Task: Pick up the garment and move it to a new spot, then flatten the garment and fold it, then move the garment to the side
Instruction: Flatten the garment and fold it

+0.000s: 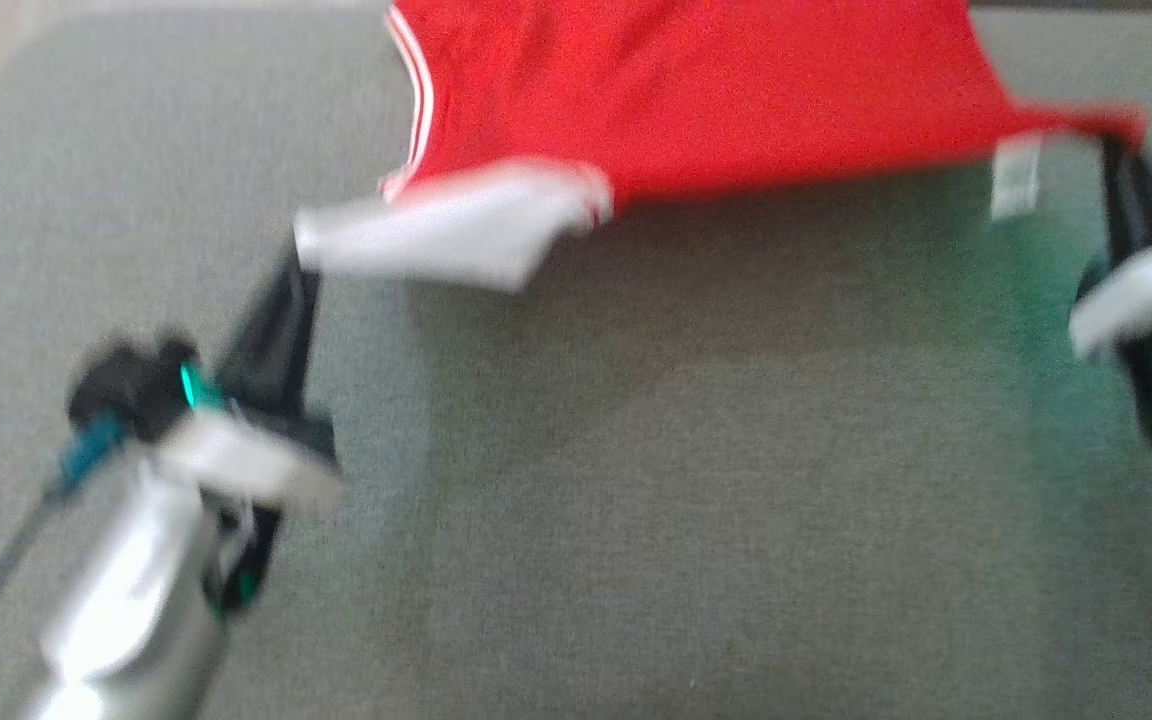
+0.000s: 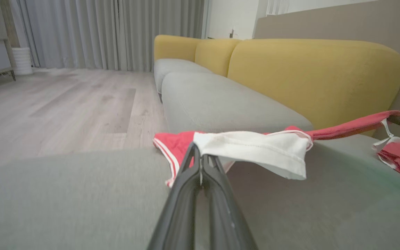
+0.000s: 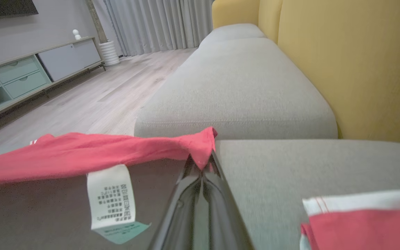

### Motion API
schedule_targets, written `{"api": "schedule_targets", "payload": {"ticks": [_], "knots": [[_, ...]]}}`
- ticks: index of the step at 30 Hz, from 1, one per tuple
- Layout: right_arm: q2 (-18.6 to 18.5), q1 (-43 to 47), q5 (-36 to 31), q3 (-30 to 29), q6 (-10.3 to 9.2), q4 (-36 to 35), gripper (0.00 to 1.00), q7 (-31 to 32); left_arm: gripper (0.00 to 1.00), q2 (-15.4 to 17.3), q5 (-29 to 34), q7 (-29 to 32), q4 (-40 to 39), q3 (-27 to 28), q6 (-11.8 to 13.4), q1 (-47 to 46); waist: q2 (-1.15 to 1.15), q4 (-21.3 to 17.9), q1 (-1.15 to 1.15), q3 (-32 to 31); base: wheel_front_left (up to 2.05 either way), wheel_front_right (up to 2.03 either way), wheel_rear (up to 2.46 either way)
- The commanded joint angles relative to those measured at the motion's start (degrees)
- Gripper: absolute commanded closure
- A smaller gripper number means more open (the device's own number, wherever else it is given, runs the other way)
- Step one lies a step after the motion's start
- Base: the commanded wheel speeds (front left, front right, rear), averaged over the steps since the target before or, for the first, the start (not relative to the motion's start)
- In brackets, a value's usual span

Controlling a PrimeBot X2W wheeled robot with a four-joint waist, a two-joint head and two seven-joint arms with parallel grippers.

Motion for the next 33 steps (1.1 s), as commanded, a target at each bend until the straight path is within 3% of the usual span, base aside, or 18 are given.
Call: {"api": "schedule_targets", "payload": {"ticks": [1, 11, 20, 26, 33], "knots": [[-2.2, 4.9, 1.6, 1.0, -0.04, -3.3, 1.0, -0.9, 1.0, 2.9, -0.7, -0.3, -2.7, 2.0, 0.1, 3.0, 0.0, -1.1, 0.02, -4.0, 0.0, 0.0, 0.0], [-5.3, 24.4, 5.4, 0.0, -0.04, -13.6, 1.0, -1.0, 1.0, 3.9, -2.7, 0.2, -7.4, 0.8, 2.3, 21.1, 0.0, -2.1, 0.02, -10.4, 0.0, 0.0, 0.0], [-6.6, 39.5, 4.7, -7.1, -0.04, -24.5, 1.0, 3.1, 1.0, 6.1, -5.2, 3.9, -14.5, -0.2, 4.7, 31.6, 0.0, -1.7, 0.02, -12.9, 0.0, 0.0, 0.0], [-4.8, 43.9, 2.2, -13.3, -0.04, -31.6, 1.0, 7.7, 1.0, 6.5, -6.4, 4.9, -17.7, 0.6, 5.6, 31.9, 0.0, -1.7, 0.02, -11.5, 0.0, 0.0, 0.0], [-1.5, 40.3, -0.4, -18.4, -0.04, -34.6, 1.0, 12.9, 1.0, 4.1, -6.5, 5.6, -16.9, 1.2, 4.5, 22.0, 0.0, -1.1, 0.02, -5.8, 0.0, 0.0, 0.0]]}}
